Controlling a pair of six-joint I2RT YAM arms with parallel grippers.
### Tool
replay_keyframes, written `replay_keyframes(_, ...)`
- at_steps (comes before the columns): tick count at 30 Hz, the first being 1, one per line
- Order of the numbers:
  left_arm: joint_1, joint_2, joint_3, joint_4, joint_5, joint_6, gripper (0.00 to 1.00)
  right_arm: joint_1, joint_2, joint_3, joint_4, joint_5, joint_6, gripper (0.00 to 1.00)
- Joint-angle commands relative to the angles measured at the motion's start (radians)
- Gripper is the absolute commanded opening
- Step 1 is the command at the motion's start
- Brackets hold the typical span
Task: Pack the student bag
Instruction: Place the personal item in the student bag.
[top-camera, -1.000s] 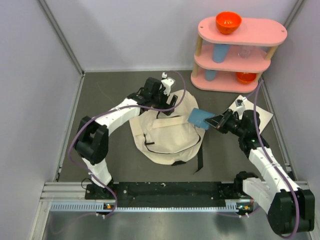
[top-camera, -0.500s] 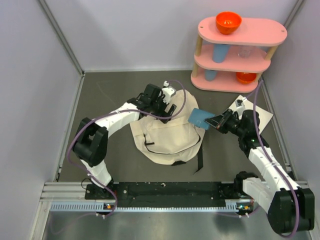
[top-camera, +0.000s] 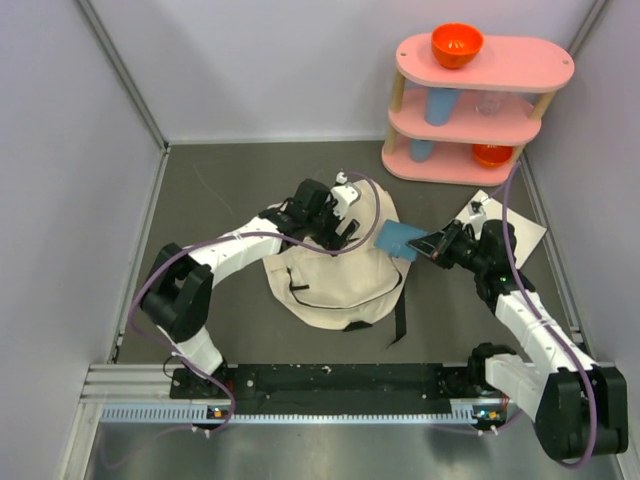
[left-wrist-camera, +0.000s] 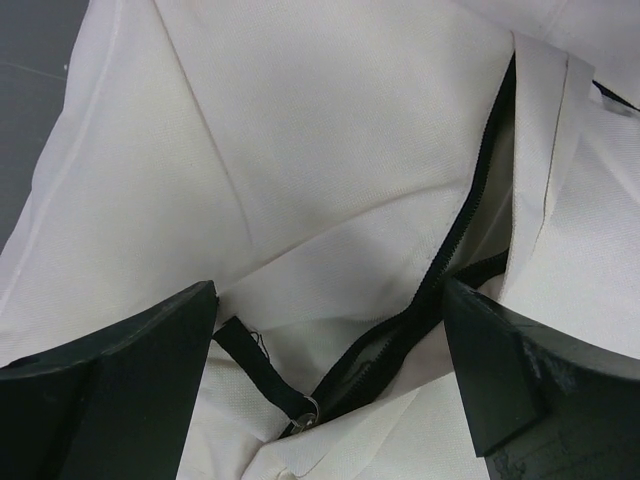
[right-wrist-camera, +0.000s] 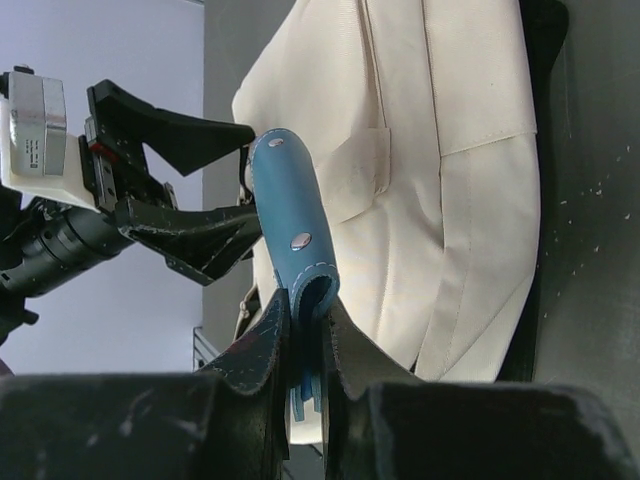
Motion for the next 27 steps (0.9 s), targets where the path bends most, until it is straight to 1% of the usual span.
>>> replay_keyframes(1,-0.031,0.04,0.0,-0.003,-0.067,-0.01,0.94,0.007,0.006,0.003,0.06,-0.015,0.006,0.02)
replay_keyframes(2,-0.029,0.05,0.005,0.0,-0.09,-0.016,0.91,0.008,0.006,0.003,0.06,-0.016,0.008,0.02)
replay_keyframes(3,-0.031,0.061,0.011,-0.003,-0.098,-0.042,0.87,0.007,0.006,0.003,0.059,-0.016,0.006,0.02)
replay_keyframes(4,-0.029,0.073,0.021,-0.005,-0.138,-0.046,0.82,0.008,0.003,0.002,0.057,-0.018,0.006,0.02)
replay_keyframes(5,-0.027,0.081,0.024,0.006,-0.155,-0.051,0.7,0.008,0.003,0.002,0.056,-0.016,0.006,0.02)
replay_keyframes(7,-0.026,0.095,0.04,0.006,-0.166,-0.068,0.58,0.007,-0.002,-0.002,0.056,-0.016,0.006,0.02)
replay_keyframes(8,-0.027,0.098,0.044,0.007,-0.175,-0.07,0.41,0.007,-0.005,-0.003,0.054,-0.018,0.005,0.02)
replay_keyframes(10,-0.026,0.094,0.054,0.007,-0.179,-0.08,0.28,0.007,-0.006,-0.003,0.051,-0.018,0.005,0.02)
replay_keyframes(11,-0.027,0.087,0.054,0.009,-0.178,-0.082,0.24,0.005,-0.009,-0.005,0.051,-0.018,0.006,0.02)
replay_keyframes(12,-0.027,0.083,0.054,0.012,-0.176,-0.083,0.16,0.008,-0.008,-0.005,0.05,-0.018,0.005,0.02)
replay_keyframes(15,-0.027,0.054,0.057,0.01,-0.186,-0.086,0.07,0.007,-0.011,-0.002,0.054,-0.024,0.01,0.02)
replay_keyframes(18,-0.026,0.011,0.063,-0.005,-0.201,-0.089,0.04,0.008,-0.012,0.002,0.059,-0.035,0.016,0.02)
replay_keyframes(21,-0.027,-0.037,0.084,-0.017,-0.213,-0.093,0.04,0.007,-0.011,0.005,0.082,-0.059,0.034,0.02)
replay_keyframes(27,-0.027,-0.086,0.158,-0.075,-0.175,-0.111,0.04,0.007,0.015,-0.006,0.186,-0.122,0.118,0.02)
